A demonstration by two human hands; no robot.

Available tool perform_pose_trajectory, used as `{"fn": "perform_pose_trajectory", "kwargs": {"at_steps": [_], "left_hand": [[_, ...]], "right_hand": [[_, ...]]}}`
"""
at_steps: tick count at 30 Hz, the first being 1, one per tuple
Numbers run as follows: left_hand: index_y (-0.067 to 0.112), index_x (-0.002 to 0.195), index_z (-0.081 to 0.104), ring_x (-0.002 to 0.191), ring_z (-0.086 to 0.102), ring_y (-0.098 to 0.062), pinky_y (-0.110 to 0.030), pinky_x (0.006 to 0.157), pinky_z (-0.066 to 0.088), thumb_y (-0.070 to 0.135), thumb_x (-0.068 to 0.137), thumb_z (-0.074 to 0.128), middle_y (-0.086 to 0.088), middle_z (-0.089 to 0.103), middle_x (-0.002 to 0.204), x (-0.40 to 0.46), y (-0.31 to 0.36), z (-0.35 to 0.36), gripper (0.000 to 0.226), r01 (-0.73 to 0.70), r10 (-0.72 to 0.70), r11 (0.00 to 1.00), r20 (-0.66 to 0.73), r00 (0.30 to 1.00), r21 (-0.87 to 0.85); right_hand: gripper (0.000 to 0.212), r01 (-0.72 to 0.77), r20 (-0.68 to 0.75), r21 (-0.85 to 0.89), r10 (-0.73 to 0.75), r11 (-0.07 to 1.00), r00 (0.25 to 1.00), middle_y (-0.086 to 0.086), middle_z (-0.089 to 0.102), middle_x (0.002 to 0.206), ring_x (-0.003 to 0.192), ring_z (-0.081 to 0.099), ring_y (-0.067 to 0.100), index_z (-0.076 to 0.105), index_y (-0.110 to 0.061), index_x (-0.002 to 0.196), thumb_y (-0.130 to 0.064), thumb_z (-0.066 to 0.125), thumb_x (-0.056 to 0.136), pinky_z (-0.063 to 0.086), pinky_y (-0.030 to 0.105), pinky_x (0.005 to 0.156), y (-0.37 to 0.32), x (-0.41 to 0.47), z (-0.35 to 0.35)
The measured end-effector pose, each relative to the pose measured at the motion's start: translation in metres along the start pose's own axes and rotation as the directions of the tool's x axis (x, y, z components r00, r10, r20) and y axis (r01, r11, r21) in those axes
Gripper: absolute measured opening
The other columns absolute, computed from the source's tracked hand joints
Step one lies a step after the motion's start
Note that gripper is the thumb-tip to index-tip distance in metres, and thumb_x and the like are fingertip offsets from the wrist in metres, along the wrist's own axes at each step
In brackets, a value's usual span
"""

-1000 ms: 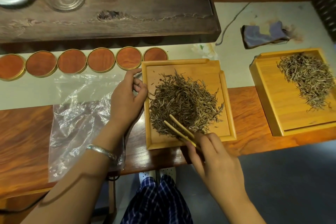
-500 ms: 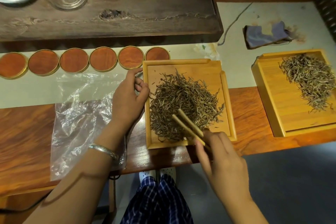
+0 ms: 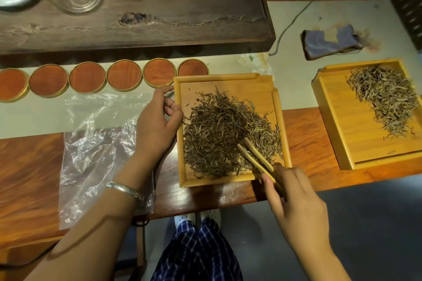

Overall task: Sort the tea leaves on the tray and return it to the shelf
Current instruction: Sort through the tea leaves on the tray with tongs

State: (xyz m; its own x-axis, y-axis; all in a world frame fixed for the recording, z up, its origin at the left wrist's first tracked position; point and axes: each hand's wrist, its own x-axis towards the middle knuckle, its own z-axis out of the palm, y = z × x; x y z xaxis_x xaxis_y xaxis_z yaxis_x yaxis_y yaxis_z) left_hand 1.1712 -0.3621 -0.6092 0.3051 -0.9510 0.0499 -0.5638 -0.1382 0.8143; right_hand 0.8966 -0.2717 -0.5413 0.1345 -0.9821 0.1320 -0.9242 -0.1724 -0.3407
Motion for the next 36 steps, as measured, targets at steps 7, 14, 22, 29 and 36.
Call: {"fn": "perform_pose_trajectory", "kwargs": {"at_steps": [7, 14, 22, 29, 36], "left_hand": [[0.033, 0.125, 0.048, 0.072, 0.057, 0.001, -0.021, 0.057, 0.037, 0.036, 0.086, 0.051, 0.016, 0.058, 0.081, 0.001, 0.000, 0.000, 0.039, 0.007, -0.007, 1.000, -0.005, 1.000, 0.009], [0.031, 0.125, 0.048, 0.072, 0.056, 0.001, -0.020, 0.056, 0.035, 0.035, 0.086, 0.050, 0.017, 0.057, 0.080, 0.000, 0.001, 0.000, 0.039, 0.004, -0.004, 1.000, -0.007, 1.000, 0.015], [0.028, 0.126, 0.049, 0.073, 0.057, 0.000, -0.022, 0.056, 0.037, 0.037, 0.085, 0.049, 0.016, 0.057, 0.080, 0.001, 0.001, 0.001, 0.042, -0.006, 0.006, 1.000, -0.006, 1.000, 0.011], [0.028, 0.128, 0.049, 0.075, 0.057, 0.001, -0.017, 0.056, 0.035, 0.034, 0.086, 0.049, 0.015, 0.057, 0.079, 0.001, 0.002, 0.000, 0.043, -0.009, 0.010, 0.999, -0.015, 1.000, 0.034], [0.028, 0.124, 0.049, 0.073, 0.057, 0.000, -0.019, 0.056, 0.035, 0.036, 0.085, 0.048, 0.015, 0.057, 0.079, 0.001, 0.002, 0.000, 0.040, -0.002, 0.003, 0.999, -0.023, 1.000, 0.042]], "right_hand": [[0.032, -0.057, 0.015, 0.008, 0.056, 0.998, 0.998, 0.000, 0.059, 0.084, 0.062, 0.061, 0.021, 0.062, -0.018, 0.100, -0.043, 0.047, 0.088, 0.043, 0.027, 0.040, 0.016, -0.014, -0.002], [0.032, -0.104, 0.026, -0.011, 0.104, 0.995, 0.994, 0.003, 0.060, 0.086, 0.064, 0.063, 0.028, 0.064, -0.013, 0.104, -0.041, 0.057, 0.090, 0.047, 0.036, 0.041, 0.034, -0.016, -0.007], [0.035, -0.038, -0.045, 0.065, 0.041, 0.997, 0.998, 0.003, 0.061, 0.088, 0.072, 0.059, 0.021, 0.064, -0.010, 0.101, -0.040, 0.049, 0.090, 0.049, 0.034, 0.046, 0.010, 0.001, -0.006], [0.034, 0.072, -0.030, 0.040, -0.071, 0.997, 0.997, 0.004, 0.061, 0.087, 0.067, 0.062, 0.025, 0.065, -0.011, 0.100, -0.040, 0.049, 0.091, 0.046, 0.030, 0.041, -0.018, 0.031, 0.004], [0.035, 0.077, 0.027, -0.016, -0.077, 0.997, 0.997, 0.004, 0.062, 0.084, 0.061, 0.062, 0.028, 0.067, -0.010, 0.096, -0.039, 0.049, 0.090, 0.046, 0.031, 0.039, -0.004, 0.014, 0.001]]}}
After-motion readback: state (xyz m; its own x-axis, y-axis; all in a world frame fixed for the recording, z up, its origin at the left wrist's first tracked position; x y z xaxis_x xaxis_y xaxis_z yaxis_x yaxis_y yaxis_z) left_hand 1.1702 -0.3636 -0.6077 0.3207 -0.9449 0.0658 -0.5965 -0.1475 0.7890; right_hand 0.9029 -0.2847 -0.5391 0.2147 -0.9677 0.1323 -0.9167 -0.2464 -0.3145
